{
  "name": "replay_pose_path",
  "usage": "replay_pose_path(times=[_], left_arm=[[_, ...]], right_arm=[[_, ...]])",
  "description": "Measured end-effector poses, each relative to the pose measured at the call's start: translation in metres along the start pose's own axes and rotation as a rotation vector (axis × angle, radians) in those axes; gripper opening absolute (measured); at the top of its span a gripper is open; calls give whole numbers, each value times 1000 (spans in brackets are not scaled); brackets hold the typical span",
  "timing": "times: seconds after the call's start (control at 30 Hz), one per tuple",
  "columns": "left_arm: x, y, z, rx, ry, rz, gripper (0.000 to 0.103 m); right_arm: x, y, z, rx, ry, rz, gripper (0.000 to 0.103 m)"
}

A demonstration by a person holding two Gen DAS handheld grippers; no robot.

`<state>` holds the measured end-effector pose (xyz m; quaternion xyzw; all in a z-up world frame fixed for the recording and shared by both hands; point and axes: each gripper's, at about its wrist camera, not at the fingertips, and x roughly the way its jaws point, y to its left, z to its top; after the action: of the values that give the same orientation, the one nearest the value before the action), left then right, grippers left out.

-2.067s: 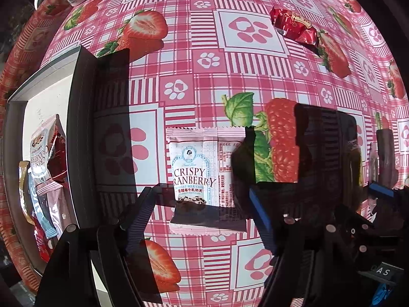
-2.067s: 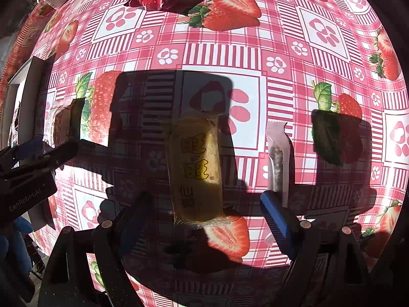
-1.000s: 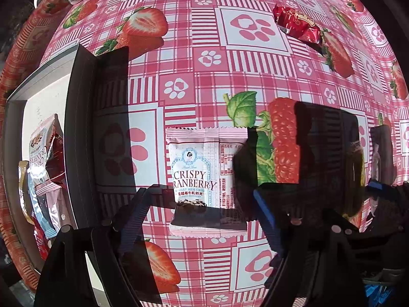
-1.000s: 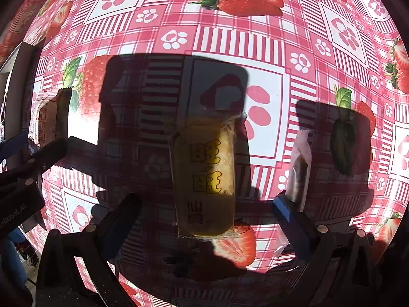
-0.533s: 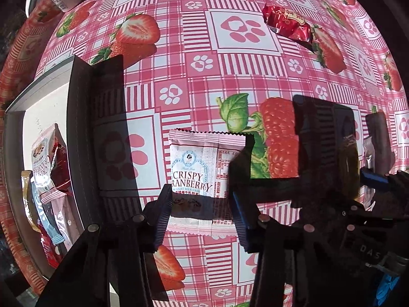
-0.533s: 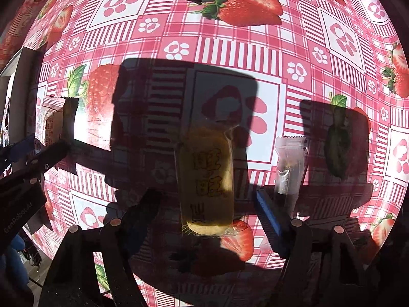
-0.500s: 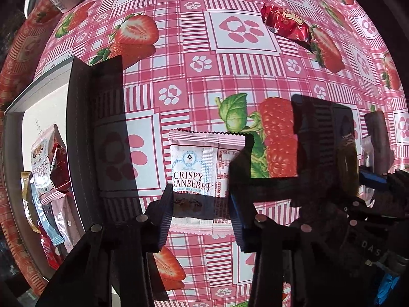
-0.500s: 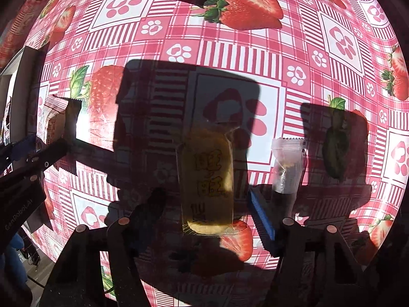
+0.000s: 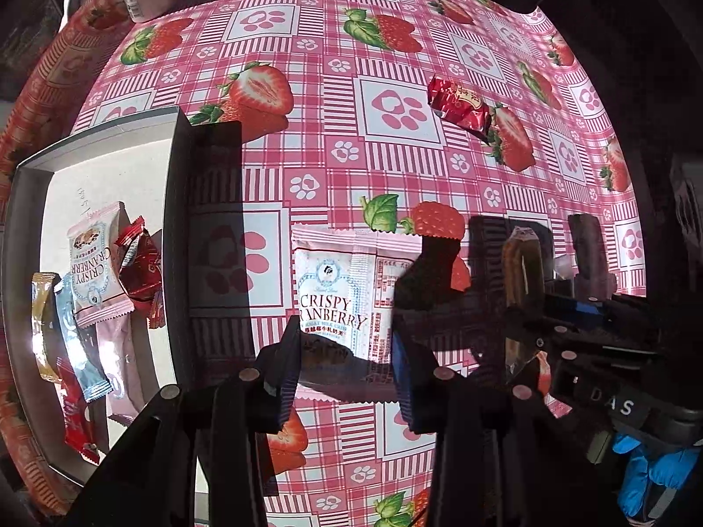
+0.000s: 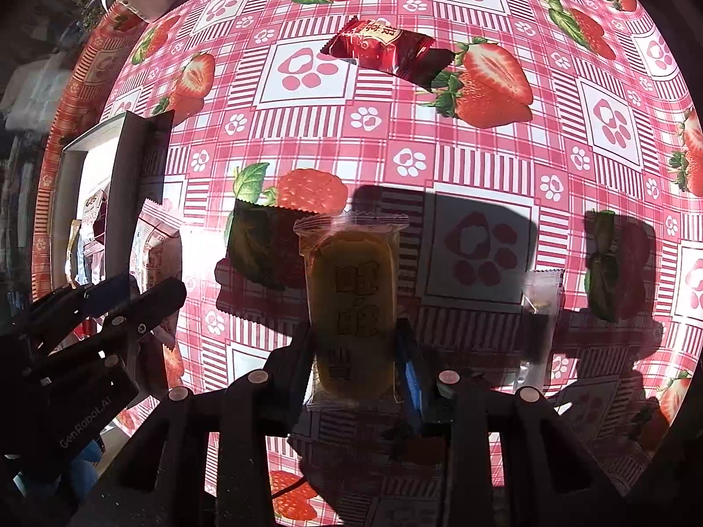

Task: Organize snacks
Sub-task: 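Carry the cranberry packet and rice cracker over the white tray and open both tools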

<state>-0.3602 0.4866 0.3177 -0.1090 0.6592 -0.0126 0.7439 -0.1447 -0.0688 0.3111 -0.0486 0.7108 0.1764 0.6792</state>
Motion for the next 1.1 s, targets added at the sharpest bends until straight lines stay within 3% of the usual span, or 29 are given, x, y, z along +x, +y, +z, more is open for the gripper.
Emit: replay_pose_path(times=[0.23, 0.47, 0.8, 1.0, 1.03, 1.1], left_arm=[[-31, 43, -19, -90, -68, -2, 41], [-52, 108, -39, -221, -103, 63, 41], [-48, 179, -53, -324, -73, 165, 41], [-40, 191, -58, -339, -45, 178, 42], [-40, 191, -58, -342, -40, 176, 44], [-38, 188, -58, -340, -34, 171, 54]], right_arm=[[-8, 67, 11, -44, -21, 97, 37], [4, 117, -3, -142, -8, 157, 37], [24, 218, 10, -256, 29, 223, 37], [37, 242, 12, -292, 69, 230, 38], [40, 242, 13, -292, 78, 234, 39], [41, 239, 14, -281, 70, 222, 68]])
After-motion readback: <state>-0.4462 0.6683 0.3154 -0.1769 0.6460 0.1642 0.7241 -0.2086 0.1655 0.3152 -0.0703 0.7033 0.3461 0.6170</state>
